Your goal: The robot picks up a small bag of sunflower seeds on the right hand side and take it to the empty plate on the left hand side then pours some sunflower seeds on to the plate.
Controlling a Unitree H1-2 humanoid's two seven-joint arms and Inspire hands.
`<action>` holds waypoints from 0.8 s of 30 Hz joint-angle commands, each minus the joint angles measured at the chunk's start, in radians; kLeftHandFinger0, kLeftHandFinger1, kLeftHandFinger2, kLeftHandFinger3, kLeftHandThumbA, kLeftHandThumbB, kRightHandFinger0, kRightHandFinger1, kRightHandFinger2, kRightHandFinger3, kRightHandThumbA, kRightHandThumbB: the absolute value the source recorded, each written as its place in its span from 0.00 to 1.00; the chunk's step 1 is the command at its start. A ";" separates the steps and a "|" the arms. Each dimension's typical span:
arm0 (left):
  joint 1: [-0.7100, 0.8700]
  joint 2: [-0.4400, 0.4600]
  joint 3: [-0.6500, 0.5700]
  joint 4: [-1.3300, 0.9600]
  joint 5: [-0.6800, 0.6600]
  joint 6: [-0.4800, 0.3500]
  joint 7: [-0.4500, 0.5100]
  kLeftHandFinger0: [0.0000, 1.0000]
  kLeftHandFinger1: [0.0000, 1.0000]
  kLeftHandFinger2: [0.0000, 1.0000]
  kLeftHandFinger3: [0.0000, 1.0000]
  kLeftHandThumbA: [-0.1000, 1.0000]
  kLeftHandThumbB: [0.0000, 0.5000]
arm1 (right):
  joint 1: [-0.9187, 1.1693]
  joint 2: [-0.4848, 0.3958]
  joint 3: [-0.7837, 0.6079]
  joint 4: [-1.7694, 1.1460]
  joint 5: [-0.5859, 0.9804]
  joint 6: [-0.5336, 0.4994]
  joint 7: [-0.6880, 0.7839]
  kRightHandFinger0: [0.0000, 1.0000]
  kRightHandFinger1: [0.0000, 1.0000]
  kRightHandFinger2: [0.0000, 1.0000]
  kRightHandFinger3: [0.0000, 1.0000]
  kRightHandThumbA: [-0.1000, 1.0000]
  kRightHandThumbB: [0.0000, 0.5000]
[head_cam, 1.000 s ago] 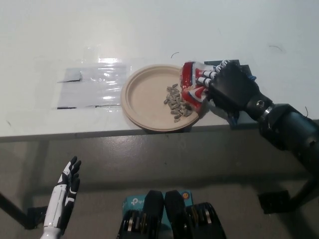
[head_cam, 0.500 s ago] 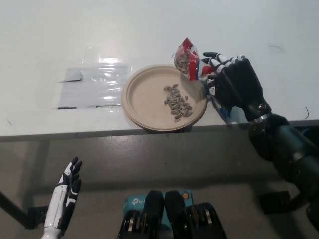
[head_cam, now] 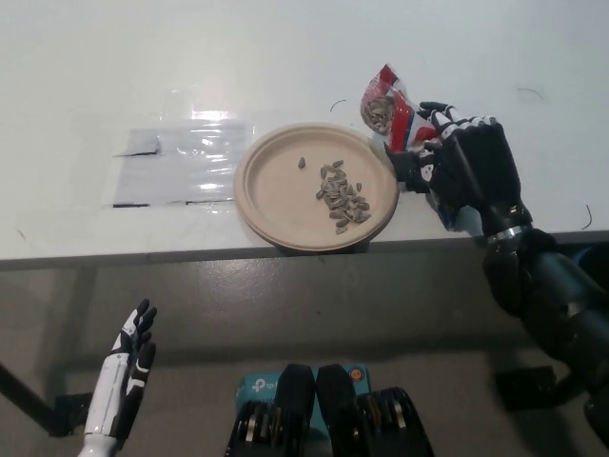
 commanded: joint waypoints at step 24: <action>0.009 0.008 -0.006 -0.013 0.013 -0.048 -0.002 1.00 1.00 0.96 1.00 1.00 0.02 | -0.141 -0.091 0.142 0.093 -0.116 0.057 -0.062 0.00 0.28 0.81 0.78 0.00 0.39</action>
